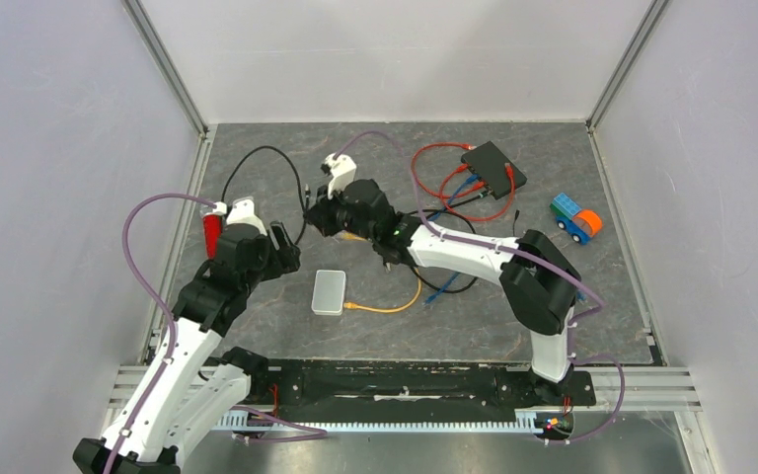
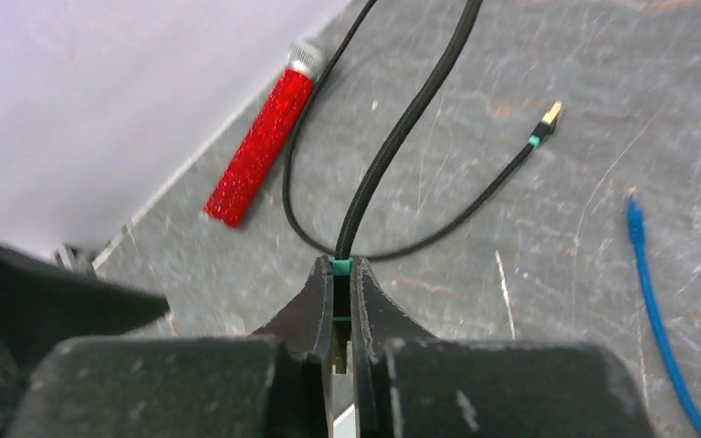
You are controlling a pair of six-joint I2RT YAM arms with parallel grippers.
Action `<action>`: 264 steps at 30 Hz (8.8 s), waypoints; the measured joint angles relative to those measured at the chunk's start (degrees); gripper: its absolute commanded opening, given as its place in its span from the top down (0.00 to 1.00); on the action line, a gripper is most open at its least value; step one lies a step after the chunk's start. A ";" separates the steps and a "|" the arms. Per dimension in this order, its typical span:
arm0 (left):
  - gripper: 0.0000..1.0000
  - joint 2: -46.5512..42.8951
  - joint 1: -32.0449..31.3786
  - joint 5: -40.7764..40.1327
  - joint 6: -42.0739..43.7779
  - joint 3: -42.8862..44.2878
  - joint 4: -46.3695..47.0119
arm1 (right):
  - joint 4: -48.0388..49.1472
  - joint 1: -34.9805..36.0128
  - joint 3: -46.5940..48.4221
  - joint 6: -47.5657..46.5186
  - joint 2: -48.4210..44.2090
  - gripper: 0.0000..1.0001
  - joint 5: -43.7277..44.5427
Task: Insert the plug into the switch port
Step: Pick up the connector from the center of the board, then insert the connector into the switch port.
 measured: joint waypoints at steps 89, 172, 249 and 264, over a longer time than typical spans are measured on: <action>0.85 13.46 -20.92 18.34 20.57 -3.69 25.88 | 20.76 -23.67 -41.07 -32.76 -33.44 0.50 -49.24; 0.38 38.88 7.87 22.49 -0.11 7.15 6.45 | 11.50 -0.76 -40.72 -48.87 -14.93 1.00 -4.94; 0.62 40.85 9.75 30.56 -0.07 -1.92 7.15 | 6.23 8.24 -30.67 -48.94 -3.41 1.00 -1.14; 0.63 41.27 9.84 32.04 -0.11 -1.95 8.20 | 0.90 8.24 -27.67 -50.47 -3.02 1.00 0.04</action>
